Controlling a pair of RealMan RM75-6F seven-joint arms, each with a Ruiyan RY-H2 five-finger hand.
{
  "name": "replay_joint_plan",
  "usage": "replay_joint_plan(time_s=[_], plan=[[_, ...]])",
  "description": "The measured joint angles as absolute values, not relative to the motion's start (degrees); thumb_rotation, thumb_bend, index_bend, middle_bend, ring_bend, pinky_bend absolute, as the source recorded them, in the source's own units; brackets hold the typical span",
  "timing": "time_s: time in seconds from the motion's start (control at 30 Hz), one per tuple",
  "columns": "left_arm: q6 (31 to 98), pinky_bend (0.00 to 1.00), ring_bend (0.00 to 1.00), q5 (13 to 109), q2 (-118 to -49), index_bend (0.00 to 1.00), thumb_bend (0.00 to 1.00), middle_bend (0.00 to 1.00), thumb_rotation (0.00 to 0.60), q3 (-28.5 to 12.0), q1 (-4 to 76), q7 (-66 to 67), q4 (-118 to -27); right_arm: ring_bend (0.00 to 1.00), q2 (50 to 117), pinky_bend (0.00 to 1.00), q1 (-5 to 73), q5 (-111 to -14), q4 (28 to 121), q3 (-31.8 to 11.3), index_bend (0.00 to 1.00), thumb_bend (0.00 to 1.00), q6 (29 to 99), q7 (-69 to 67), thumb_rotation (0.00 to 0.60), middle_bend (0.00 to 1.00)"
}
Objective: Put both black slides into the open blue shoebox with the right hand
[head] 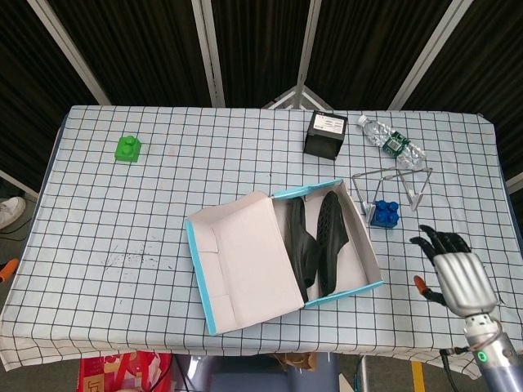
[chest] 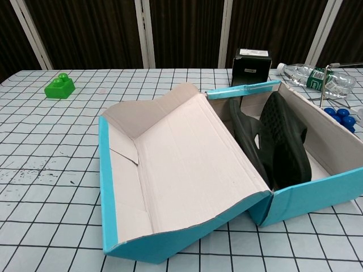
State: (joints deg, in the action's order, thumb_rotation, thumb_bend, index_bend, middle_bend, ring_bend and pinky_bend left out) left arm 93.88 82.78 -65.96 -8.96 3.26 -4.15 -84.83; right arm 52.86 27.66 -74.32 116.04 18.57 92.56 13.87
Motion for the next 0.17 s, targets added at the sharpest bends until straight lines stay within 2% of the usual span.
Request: replay_joint_plan(time_s=[0.17], plan=[[93.48, 0.10, 0.00, 83.22, -65.08, 0.09, 0.22, 0.01, 0.600, -8.23, 2.99, -3.64, -85.89, 0.13, 58.67, 0.14, 19.01, -80.06, 105.26, 18.43, 0.20, 0.35, 99.34, 13.69, 0.600, 0.11]])
